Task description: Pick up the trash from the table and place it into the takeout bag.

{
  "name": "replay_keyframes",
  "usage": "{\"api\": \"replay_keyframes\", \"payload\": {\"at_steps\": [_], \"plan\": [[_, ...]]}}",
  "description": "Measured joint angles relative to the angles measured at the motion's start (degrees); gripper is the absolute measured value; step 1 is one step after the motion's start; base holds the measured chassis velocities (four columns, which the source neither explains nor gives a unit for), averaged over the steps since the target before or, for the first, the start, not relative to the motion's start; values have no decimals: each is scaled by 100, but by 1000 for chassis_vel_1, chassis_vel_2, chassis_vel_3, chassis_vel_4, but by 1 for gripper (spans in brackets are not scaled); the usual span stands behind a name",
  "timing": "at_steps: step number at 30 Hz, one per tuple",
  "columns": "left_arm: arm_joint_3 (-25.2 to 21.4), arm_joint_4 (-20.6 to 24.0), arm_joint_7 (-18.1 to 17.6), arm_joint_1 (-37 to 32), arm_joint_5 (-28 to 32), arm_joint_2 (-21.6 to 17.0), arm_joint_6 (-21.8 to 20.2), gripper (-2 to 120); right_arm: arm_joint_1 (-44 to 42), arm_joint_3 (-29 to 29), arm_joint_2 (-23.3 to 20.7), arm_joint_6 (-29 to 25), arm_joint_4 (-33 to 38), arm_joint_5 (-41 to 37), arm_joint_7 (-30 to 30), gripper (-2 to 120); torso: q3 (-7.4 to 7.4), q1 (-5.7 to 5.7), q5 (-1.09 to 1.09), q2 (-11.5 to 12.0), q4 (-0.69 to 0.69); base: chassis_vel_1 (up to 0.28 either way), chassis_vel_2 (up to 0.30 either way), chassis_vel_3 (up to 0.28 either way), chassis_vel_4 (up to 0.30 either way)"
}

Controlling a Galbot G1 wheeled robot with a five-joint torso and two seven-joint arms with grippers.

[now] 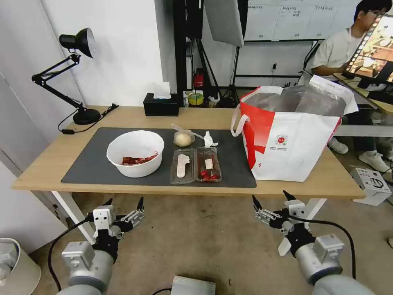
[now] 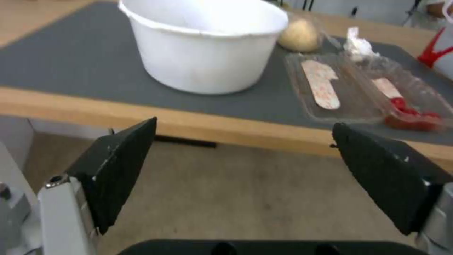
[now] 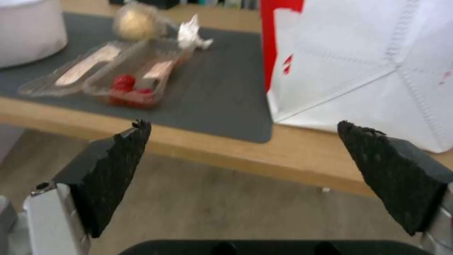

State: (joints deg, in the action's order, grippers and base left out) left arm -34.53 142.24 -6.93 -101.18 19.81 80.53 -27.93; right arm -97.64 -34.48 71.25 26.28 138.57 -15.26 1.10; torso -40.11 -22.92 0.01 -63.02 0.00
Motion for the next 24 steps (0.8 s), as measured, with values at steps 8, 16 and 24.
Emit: {"api": "replay_keyframes", "payload": {"at_steps": [8,16,24], "plan": [[-111,120,-214,46,768,-220,-987,100,258,-138,-665,1201,317,-712,54,100,0,0,-1,0,0,0,0,0,0],[-122,118,-194,38,871,-248,-996,100,319,-142,-725,1430,424,-933,69,100,0,0,0,0,0,0,0,0,0],[-108,111,-173,85,1032,-249,-898,100,316,-134,-690,1410,412,-922,68,100,0,0,0,0,0,0,0,0,0]]}}
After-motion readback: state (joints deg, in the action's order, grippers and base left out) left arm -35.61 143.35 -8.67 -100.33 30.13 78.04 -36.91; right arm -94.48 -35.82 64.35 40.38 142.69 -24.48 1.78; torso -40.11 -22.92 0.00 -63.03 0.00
